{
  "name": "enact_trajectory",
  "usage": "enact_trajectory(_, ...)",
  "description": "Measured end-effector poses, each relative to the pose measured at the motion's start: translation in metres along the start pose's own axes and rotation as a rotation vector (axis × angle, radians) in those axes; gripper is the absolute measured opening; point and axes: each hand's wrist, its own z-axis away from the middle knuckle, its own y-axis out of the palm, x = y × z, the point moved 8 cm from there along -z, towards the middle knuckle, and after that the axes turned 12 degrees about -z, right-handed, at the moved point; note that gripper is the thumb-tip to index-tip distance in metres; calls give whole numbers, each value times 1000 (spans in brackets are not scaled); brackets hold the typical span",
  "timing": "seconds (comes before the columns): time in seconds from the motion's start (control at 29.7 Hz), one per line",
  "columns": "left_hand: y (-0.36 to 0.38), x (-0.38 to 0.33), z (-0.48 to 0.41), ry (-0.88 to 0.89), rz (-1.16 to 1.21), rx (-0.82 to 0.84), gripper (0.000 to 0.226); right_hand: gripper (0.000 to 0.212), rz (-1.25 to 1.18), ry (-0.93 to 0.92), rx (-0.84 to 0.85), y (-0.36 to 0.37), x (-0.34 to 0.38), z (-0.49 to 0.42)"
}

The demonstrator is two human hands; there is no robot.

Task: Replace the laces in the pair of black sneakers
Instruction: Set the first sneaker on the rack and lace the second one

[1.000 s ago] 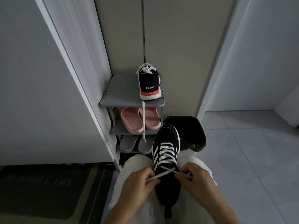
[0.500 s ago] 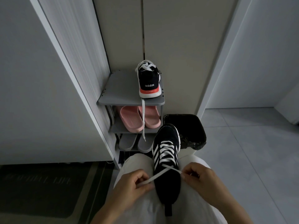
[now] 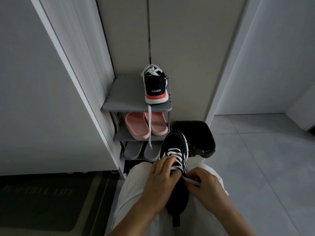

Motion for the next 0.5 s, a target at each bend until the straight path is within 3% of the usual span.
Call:
enact_trajectory(0.24,-25,6,-3,11,71,-207,2,11,-184,55,-13,-7,-13,6)
enact_trajectory(0.4,-11,4,14,-33,110,-140,8,13,-517,218,20,-13,-15,-1)
enact_trajectory(0.5,-9,15,17,-118,232,-123,12,14,-534,218,143,-17,-3,-5)
